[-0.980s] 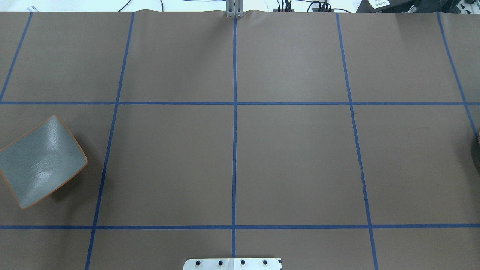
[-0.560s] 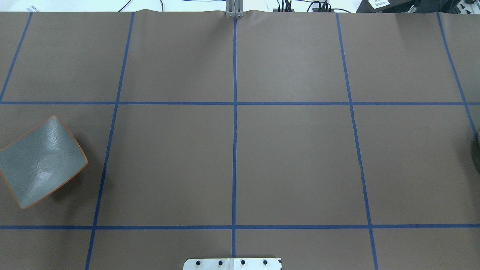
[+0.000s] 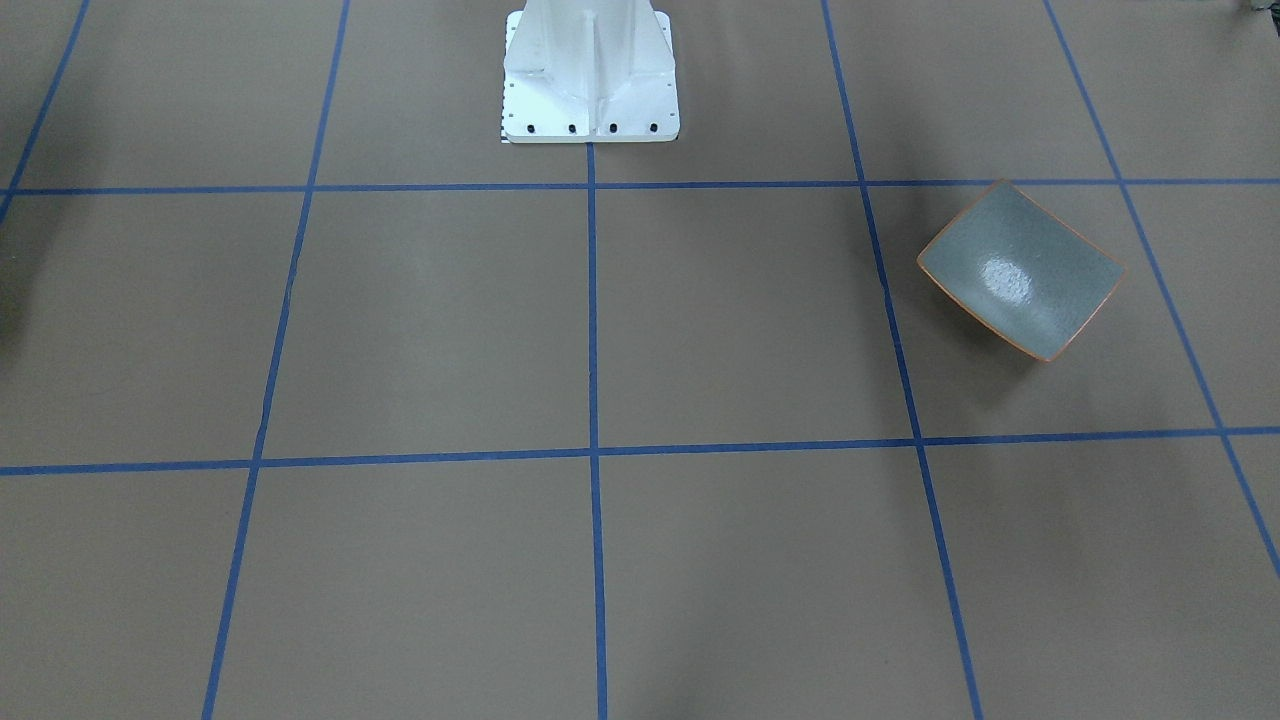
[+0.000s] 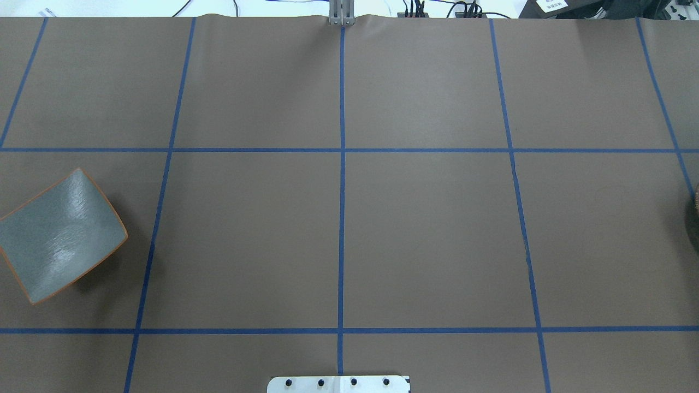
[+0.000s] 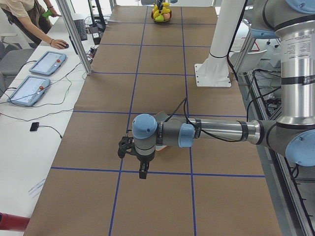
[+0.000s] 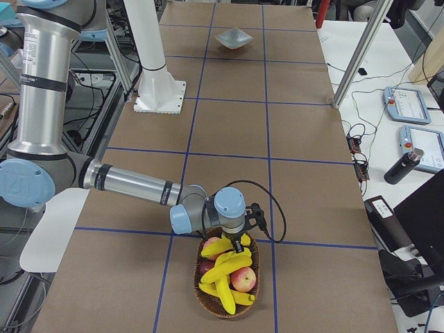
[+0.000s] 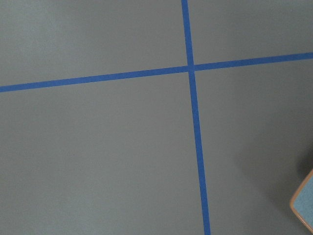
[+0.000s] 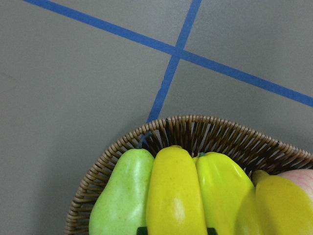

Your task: Transfer all bananas from basket to plate

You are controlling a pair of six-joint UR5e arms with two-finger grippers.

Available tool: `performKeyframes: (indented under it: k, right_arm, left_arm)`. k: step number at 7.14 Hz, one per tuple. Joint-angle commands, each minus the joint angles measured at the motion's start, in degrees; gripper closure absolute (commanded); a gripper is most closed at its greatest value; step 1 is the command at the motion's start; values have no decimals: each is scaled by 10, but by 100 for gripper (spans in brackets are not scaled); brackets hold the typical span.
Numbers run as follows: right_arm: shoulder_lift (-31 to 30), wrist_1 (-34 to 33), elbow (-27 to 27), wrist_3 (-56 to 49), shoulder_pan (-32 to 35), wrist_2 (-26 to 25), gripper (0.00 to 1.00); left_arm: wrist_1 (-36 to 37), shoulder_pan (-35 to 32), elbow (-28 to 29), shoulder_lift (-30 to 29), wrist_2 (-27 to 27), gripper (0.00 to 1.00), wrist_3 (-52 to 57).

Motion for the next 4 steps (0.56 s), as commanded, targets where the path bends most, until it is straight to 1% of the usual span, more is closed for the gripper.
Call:
performKeyframes:
  k: [1,2,3,4]
  right_arm:
    - [1,-7,25,1,11,11,100]
    - [7,-21,33,1,30,23,100]
    - [15,-82,82,1,39,21,100]
    - [37,-156,131,2,49,19,100]
  left_arm:
    - [0,0,0,0,-1,0,-1]
    - [0,0,0,0,-1,0,-2]
    - [1,0,-1,-1,-1,0,-3]
    - [2,0,-4,-2,-1,0,-2]
